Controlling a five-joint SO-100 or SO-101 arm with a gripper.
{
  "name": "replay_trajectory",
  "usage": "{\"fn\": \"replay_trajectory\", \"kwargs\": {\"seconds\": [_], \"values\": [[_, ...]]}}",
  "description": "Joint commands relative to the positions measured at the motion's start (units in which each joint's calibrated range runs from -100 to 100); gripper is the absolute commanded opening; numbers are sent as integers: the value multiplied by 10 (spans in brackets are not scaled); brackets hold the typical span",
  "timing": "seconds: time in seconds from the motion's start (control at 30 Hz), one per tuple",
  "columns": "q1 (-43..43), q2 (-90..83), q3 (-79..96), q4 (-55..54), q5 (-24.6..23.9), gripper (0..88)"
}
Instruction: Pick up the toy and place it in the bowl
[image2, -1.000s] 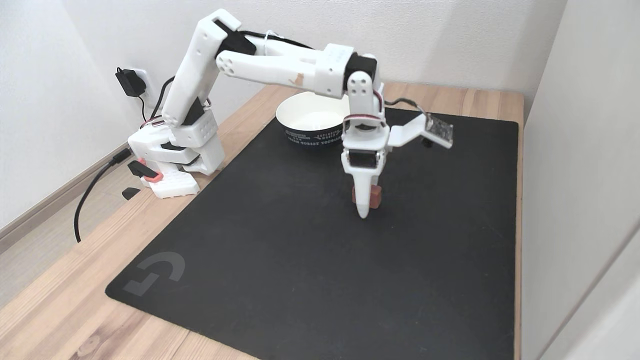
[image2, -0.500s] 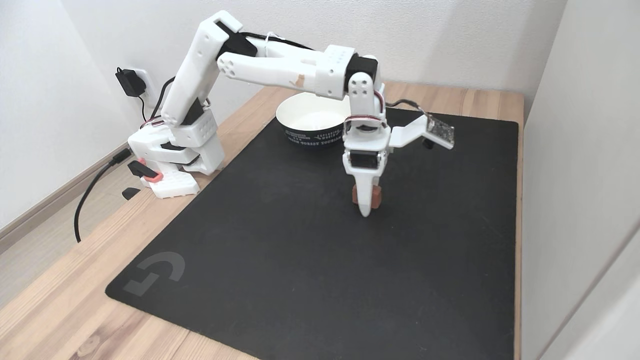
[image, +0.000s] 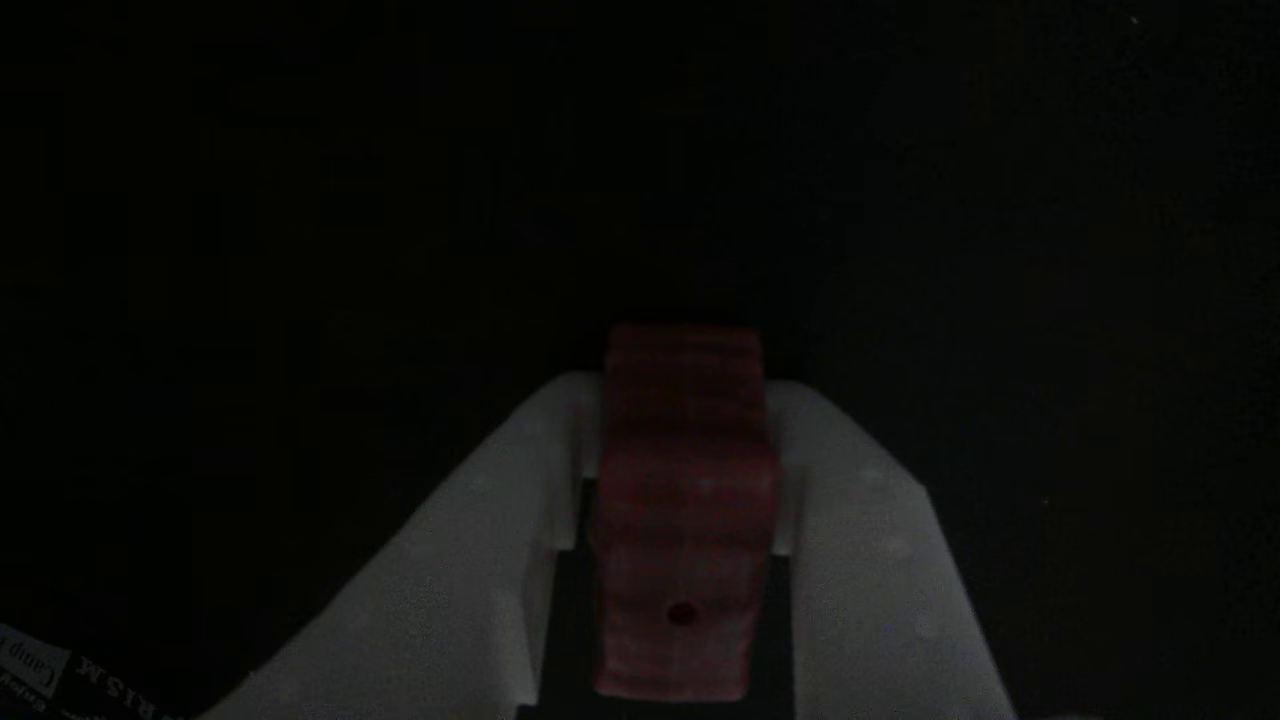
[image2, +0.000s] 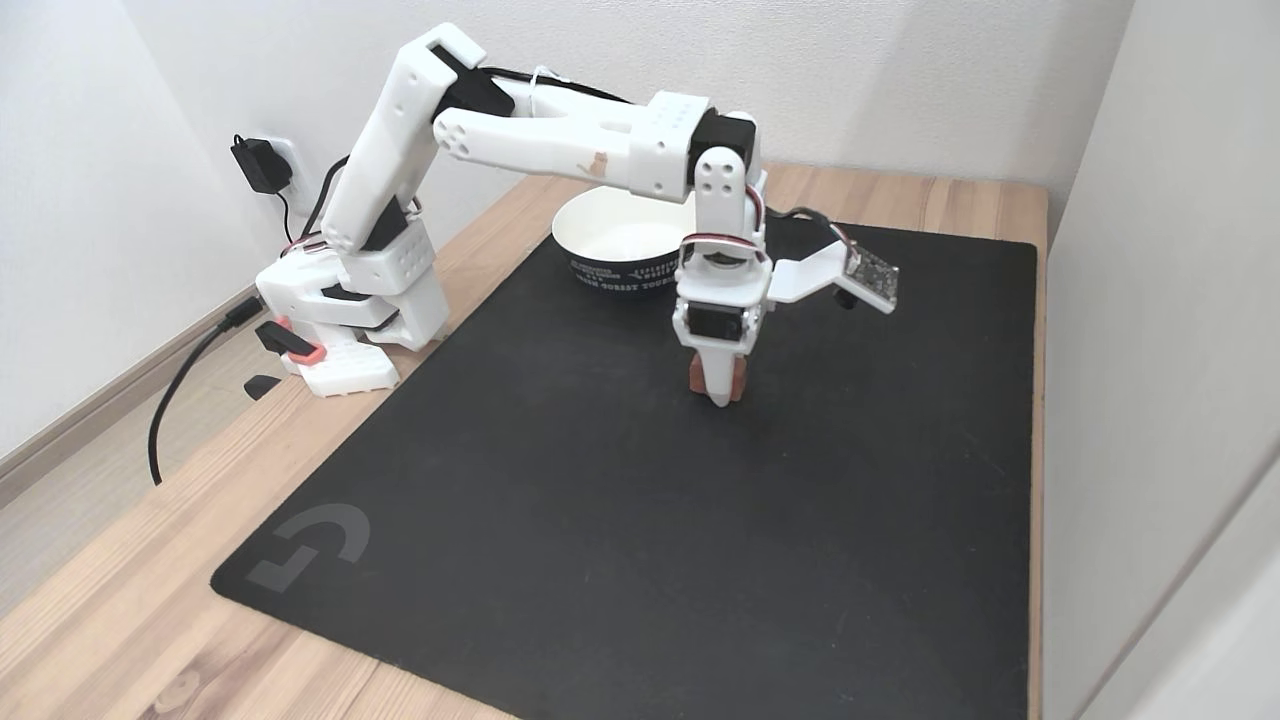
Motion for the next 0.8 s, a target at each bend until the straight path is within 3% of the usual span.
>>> {"fn": "replay_trajectory", "kwargs": {"seconds": [0.0, 0.3, 0.63, 0.77], "values": [[-2, -35, 4, 3, 2, 24], [-58, -199, 40, 2, 3, 24], [-199, -473, 392, -241, 2, 24], [-245, -554, 488, -290, 1, 25]]}}
